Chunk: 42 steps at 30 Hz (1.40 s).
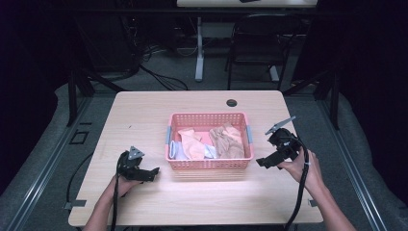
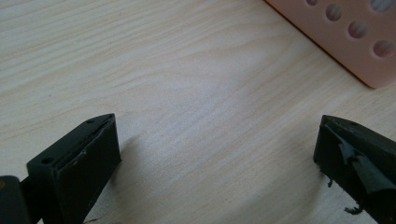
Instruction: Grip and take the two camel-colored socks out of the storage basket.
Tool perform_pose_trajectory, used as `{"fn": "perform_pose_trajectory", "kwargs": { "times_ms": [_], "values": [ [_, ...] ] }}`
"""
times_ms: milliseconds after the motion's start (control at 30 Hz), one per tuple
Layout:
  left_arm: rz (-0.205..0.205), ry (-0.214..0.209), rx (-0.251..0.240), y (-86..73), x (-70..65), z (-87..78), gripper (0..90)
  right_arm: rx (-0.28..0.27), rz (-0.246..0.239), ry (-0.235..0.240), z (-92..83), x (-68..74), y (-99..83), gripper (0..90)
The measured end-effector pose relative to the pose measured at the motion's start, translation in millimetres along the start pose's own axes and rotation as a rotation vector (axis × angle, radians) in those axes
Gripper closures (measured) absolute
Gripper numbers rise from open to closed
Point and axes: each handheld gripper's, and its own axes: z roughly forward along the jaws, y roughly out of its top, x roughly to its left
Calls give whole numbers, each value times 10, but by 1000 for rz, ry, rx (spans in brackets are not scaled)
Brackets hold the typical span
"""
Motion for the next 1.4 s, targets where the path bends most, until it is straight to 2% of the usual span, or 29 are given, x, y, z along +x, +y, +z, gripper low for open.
{"fn": "perform_pose_trajectory", "kwargs": {
  "times_ms": [100, 133, 167, 233, 400, 467, 633, 767, 800, 933, 1133, 1167, 1200, 1233, 1300, 1400],
  "values": [
    [0, 0, 0, 0, 0, -1, 2, -19, -28, 3, 1, 66, 146, 0],
    [0, 0, 0, 0, 0, 0, 2, -19, -28, 3, 1, 66, 146, 0],
    [0, -1, 0, 0, 0, 0, 2, -24, -47, 7, 7, 95, 239, 0],
    [0, -1, 0, 0, 0, 0, 2, -29, -50, 12, 10, 110, 272, 0],
    [0, -1, 0, 0, 0, 0, 2, -29, -113, 8, 66, 207, 552, 0],
    [2, -1, 1, 0, 2, -1, 2, -31, -115, 18, 84, 222, 598, 0],
    [0, -1, 0, 0, 0, 0, 2, -17, -154, 36, 254, 281, 812, 0],
    [0, -1, 0, 0, 0, 0, 2, -6, -166, 58, 437, 319, 936, 0],
    [2, -1, 1, 0, 2, -1, 2, 15, -161, 64, 557, 342, 987, 0],
    [0, -1, 0, 0, 1, 0, 2, 55, -172, 69, 688, 367, 1039, 10],
    [2, -1, 1, 0, 2, -1, 2, 111, -180, 101, 970, 394, 1102, 103],
    [0, -1, 0, -1, 0, 0, 2, 123, -182, 97, 1017, 403, 1107, 127],
    [2, -1, 1, 0, 2, -1, 2, 157, -185, 96, 1103, 418, 1120, 177],
    [0, -1, -1, -1, 1, 0, 2, 157, -185, 96, 1103, 418, 1120, 177],
    [0, -1, -1, 0, 1, 0, 2, 181, -193, 81, 1161, 430, 1133, 277],
    [2, -1, 1, 0, 2, -1, 2, 205, -184, 57, 1245, 436, 1145, 371]
  ]
}}
